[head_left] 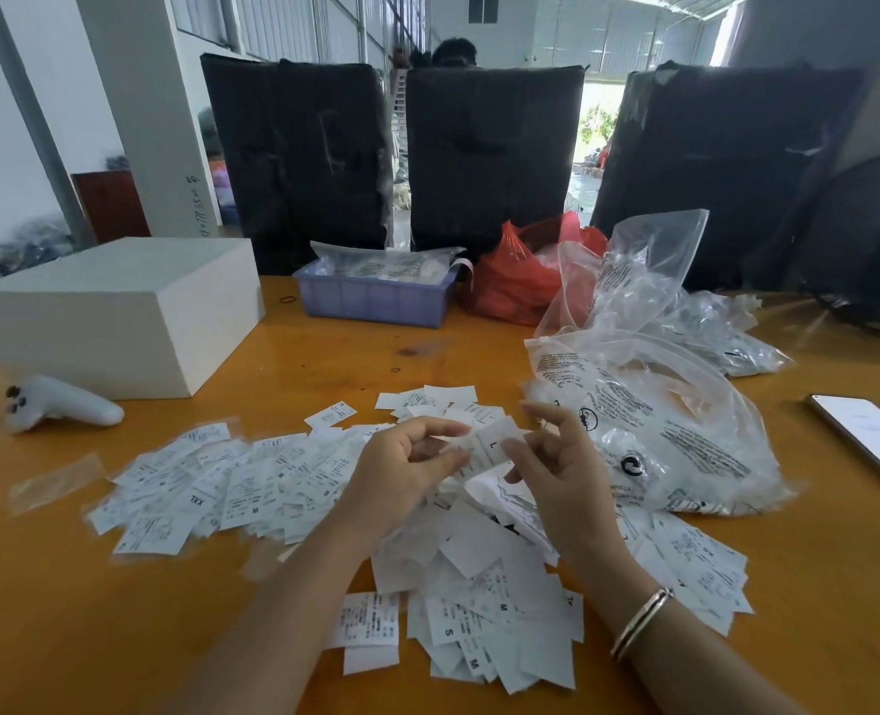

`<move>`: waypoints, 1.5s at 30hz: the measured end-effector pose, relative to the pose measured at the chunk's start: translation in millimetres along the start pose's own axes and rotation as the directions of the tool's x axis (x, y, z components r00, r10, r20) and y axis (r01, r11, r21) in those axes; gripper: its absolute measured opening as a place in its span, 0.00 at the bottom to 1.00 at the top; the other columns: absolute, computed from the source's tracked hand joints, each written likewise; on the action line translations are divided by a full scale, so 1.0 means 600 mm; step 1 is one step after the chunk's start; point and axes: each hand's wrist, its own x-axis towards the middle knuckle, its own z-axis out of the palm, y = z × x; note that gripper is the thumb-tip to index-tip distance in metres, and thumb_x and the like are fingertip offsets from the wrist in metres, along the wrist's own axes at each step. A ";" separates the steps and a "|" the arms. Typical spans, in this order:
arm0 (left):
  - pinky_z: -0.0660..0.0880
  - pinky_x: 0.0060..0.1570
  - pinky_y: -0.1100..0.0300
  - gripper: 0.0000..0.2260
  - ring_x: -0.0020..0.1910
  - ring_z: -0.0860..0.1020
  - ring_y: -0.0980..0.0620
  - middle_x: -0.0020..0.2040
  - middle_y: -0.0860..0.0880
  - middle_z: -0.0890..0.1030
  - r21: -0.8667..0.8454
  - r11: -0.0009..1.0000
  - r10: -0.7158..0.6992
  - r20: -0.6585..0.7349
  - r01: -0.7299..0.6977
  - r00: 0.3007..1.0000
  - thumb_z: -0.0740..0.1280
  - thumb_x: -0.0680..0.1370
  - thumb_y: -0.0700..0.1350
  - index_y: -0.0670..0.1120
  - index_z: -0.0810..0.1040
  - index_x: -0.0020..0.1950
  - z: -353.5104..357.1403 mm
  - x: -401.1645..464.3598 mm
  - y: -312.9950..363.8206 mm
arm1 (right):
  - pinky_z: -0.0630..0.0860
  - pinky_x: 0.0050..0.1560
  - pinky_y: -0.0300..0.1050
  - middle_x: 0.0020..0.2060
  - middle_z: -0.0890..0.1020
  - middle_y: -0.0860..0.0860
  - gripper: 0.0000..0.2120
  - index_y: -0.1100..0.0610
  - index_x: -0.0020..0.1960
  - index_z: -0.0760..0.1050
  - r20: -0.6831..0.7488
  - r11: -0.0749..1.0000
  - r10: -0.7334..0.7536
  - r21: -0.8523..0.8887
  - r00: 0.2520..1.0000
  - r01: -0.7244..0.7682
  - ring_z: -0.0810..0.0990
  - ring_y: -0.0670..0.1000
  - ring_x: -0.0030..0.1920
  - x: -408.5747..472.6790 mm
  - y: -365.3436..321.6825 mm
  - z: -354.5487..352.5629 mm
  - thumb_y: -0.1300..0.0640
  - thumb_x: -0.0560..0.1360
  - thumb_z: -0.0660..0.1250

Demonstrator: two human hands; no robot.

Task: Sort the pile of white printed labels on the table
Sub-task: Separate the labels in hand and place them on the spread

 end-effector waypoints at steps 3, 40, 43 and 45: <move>0.78 0.39 0.66 0.07 0.41 0.83 0.58 0.40 0.55 0.85 -0.021 1.000 -0.003 -0.025 0.002 1.000 0.73 0.73 0.43 0.55 0.81 0.48 0.004 0.000 -0.001 | 0.74 0.32 0.31 0.35 0.83 0.42 0.12 0.43 0.46 0.76 -0.063 0.999 -0.029 -0.028 0.998 0.027 0.80 0.41 0.34 -0.005 -0.001 0.005 0.62 0.75 0.67; 0.75 0.40 0.72 0.10 0.44 0.79 0.61 0.43 0.54 0.82 0.125 0.991 0.065 -0.114 -0.051 0.991 0.69 0.76 0.40 0.55 0.80 0.49 -0.014 0.007 -0.007 | 0.80 0.43 0.45 0.36 0.83 0.50 0.12 0.49 0.49 0.75 0.091 0.994 0.107 0.007 0.990 -0.108 0.83 0.47 0.39 0.002 -0.014 0.009 0.66 0.75 0.66; 0.76 0.35 0.69 0.11 0.41 0.79 0.56 0.44 0.55 0.80 0.204 0.978 0.081 -0.227 -0.034 0.971 0.67 0.77 0.41 0.59 0.77 0.49 -0.039 0.011 -0.006 | 0.79 0.37 0.39 0.38 0.82 0.46 0.08 0.47 0.48 0.75 -0.056 0.987 0.039 -0.157 0.998 -0.048 0.80 0.42 0.35 0.032 -0.016 -0.020 0.61 0.77 0.65; 0.74 0.30 0.66 0.11 0.36 0.77 0.54 0.42 0.55 0.79 0.303 0.953 0.102 -0.286 -0.011 0.953 0.66 0.77 0.41 0.60 0.76 0.49 -0.060 0.014 -0.008 | 0.73 0.36 0.29 0.41 0.80 0.46 0.07 0.51 0.49 0.78 -0.206 0.937 -0.120 -0.348 0.971 0.042 0.77 0.38 0.35 0.065 -0.017 -0.052 0.62 0.77 0.64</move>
